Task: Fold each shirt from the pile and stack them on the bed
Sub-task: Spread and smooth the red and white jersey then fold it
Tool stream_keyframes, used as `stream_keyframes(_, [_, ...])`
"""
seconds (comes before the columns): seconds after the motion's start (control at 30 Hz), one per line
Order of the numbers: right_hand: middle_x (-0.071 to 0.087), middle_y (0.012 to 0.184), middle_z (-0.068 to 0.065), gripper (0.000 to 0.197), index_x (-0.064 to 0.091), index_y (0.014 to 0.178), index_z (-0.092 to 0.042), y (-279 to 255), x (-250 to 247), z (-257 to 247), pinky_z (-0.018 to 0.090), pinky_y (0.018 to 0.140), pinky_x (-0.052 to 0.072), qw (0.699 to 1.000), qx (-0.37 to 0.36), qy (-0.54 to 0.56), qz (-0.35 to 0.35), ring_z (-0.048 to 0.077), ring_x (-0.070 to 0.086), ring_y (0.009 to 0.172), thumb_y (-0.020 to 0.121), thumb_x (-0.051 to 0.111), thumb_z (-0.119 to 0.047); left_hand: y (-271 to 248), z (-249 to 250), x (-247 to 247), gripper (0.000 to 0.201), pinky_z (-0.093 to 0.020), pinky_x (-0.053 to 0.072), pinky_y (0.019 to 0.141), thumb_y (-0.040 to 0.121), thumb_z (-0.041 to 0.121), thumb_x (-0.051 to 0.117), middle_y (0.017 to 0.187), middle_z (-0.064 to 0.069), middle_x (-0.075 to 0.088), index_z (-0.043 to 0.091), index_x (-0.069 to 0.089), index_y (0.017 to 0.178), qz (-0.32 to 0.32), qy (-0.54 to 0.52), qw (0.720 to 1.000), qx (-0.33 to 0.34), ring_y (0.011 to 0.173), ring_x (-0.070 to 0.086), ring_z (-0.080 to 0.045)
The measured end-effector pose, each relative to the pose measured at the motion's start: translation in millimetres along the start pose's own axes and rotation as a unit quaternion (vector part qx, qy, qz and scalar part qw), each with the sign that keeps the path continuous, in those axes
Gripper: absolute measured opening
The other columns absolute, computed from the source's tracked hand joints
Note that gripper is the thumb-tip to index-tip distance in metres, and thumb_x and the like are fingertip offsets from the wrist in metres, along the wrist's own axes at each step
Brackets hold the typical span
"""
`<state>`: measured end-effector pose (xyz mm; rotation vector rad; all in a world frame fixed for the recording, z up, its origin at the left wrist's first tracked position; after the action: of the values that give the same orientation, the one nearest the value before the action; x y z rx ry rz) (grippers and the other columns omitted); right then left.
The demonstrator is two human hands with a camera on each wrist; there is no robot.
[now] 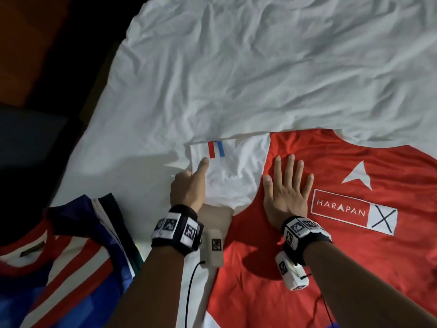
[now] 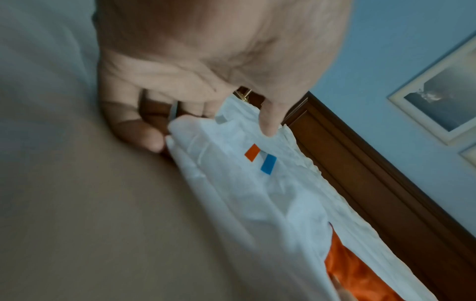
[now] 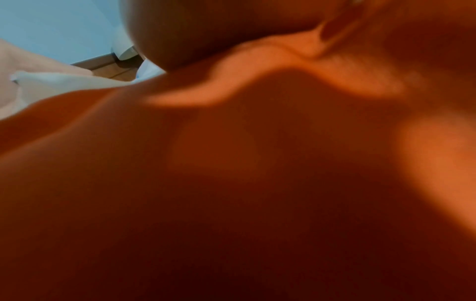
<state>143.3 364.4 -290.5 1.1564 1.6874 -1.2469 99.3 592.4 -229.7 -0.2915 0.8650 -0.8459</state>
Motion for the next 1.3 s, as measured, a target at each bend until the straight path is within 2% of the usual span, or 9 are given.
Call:
stream_keyframes(0.17, [-0.027, 0.166, -0.005, 0.065, -0.013, 0.161, -0.033, -2, -3, 0, 0.050, 0.123, -0.018, 0.999, -0.003, 0.033, -0.005, 0.018, -0.029, 0.152, 0.101, -0.006, -0.057, 11, 10, 3, 0.042, -0.037, 0.040, 0.062, 0.094, 0.039, 0.061, 0.067, -0.002, 0.052, 0.015, 0.041, 0.066, 0.054, 0.025, 0.996, 0.064, 0.077, 0.056, -0.040])
stream_keyframes(0.4, [-0.023, 0.167, -0.005, 0.069, -0.011, 0.162, -0.026, -3, -13, 4, 0.043, 0.122, -0.021, 0.996, -0.031, 0.086, -0.024, 0.016, -0.027, 0.152, 0.099, 0.001, -0.054, 7, -8, -3, 0.027, -0.047, 0.048, 0.085, 0.103, 0.037, 0.049, 0.110, -0.017, 0.066, 0.011, 0.057, 0.104, 0.125, 0.119, 0.980, 0.097, 0.104, 0.061, -0.042])
stream_keyframes(0.5, [-0.020, 0.168, -0.002, 0.074, -0.002, 0.163, -0.019, -6, -16, 8, 0.043, 0.124, -0.017, 0.994, -0.051, 0.098, -0.013, 0.016, -0.024, 0.153, 0.097, 0.002, -0.052, -13, 25, 20, 0.047, -0.055, 0.044, 0.096, 0.098, 0.033, 0.052, 0.140, -0.024, 0.049, 0.006, 0.051, 0.136, 0.183, 0.287, 0.904, 0.260, 0.127, 0.048, -0.046])
stream_keyframes(0.6, [-0.016, 0.169, 0.003, 0.074, 0.004, 0.163, -0.015, -11, -19, 17, 0.044, 0.126, -0.011, 0.994, -0.066, 0.080, 0.013, 0.020, -0.021, 0.155, 0.096, 0.008, -0.046, -48, 46, 90, 0.060, -0.060, 0.022, 0.120, 0.104, 0.037, 0.040, 0.168, -0.022, 0.013, 0.015, 0.031, 0.159, -0.027, 0.385, 0.788, 0.479, 0.154, 0.015, -0.041])
stream_keyframes(0.67, [-0.015, 0.169, 0.007, 0.073, 0.004, 0.163, -0.015, -15, -20, 27, 0.045, 0.125, -0.013, 0.997, -0.054, 0.053, 0.024, 0.023, -0.021, 0.155, 0.097, 0.011, -0.045, -50, 42, 119, 0.063, -0.055, -0.002, 0.126, 0.108, 0.045, 0.030, 0.171, -0.009, -0.016, 0.028, 0.007, 0.164, -0.153, 0.450, 0.735, 0.484, 0.158, -0.013, -0.030])
stream_keyframes(0.73, [-0.014, 0.170, 0.006, 0.071, 0.005, 0.164, -0.019, -18, -21, 42, 0.047, 0.125, -0.013, 0.999, -0.024, 0.034, 0.031, 0.024, -0.020, 0.155, 0.099, 0.011, -0.047, -27, 30, 123, 0.067, -0.053, -0.012, 0.125, 0.107, 0.056, 0.021, 0.169, -0.004, -0.024, 0.033, -0.006, 0.163, -0.153, 0.514, 0.707, 0.461, 0.156, -0.022, -0.024])
stream_keyframes(0.93, [-0.021, 0.168, 0.003, 0.071, -0.003, 0.163, -0.021, -19, -38, 78, 0.047, 0.125, -0.012, 0.999, -0.025, 0.026, 0.012, 0.020, -0.025, 0.154, 0.100, 0.011, -0.050, -2, 34, 100, 0.075, -0.058, -0.019, 0.121, 0.104, 0.056, 0.016, 0.165, -0.013, -0.030, 0.021, -0.012, 0.163, -0.005, 0.498, 0.794, 0.348, 0.153, -0.029, -0.030])
stream_keyframes(1.13, [-0.022, 0.168, 0.003, 0.068, -0.004, 0.163, -0.027, -4, -49, 104, 0.047, 0.125, -0.011, 0.998, -0.056, -0.009, 0.005, 0.024, -0.024, 0.154, 0.102, 0.015, -0.048, -39, 48, 174, 0.068, -0.056, -0.015, 0.123, 0.106, 0.058, 0.015, 0.167, -0.003, -0.031, 0.034, -0.019, 0.160, -0.150, 0.541, 0.677, 0.476, 0.153, -0.029, -0.023])
stream_keyframes(1.3, [-0.022, 0.168, 0.005, 0.076, -0.008, 0.163, -0.027, 9, -68, 186, 0.053, 0.125, -0.009, 0.995, 0.099, -0.013, 0.022, 0.025, -0.020, 0.155, 0.097, 0.001, -0.064, -4, 50, 153, 0.074, -0.053, -0.019, 0.122, 0.105, 0.058, 0.012, 0.164, -0.008, -0.035, 0.021, -0.022, 0.160, -0.035, 0.512, 0.782, 0.354, 0.151, -0.033, -0.025])
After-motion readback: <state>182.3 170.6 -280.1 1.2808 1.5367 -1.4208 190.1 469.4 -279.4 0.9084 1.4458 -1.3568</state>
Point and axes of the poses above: each hand's wrist, its own y-axis towards the middle knuckle, its own x-axis out of the palm, z = x × y, the point moved 3 cm from there along y, towards the middle knuckle
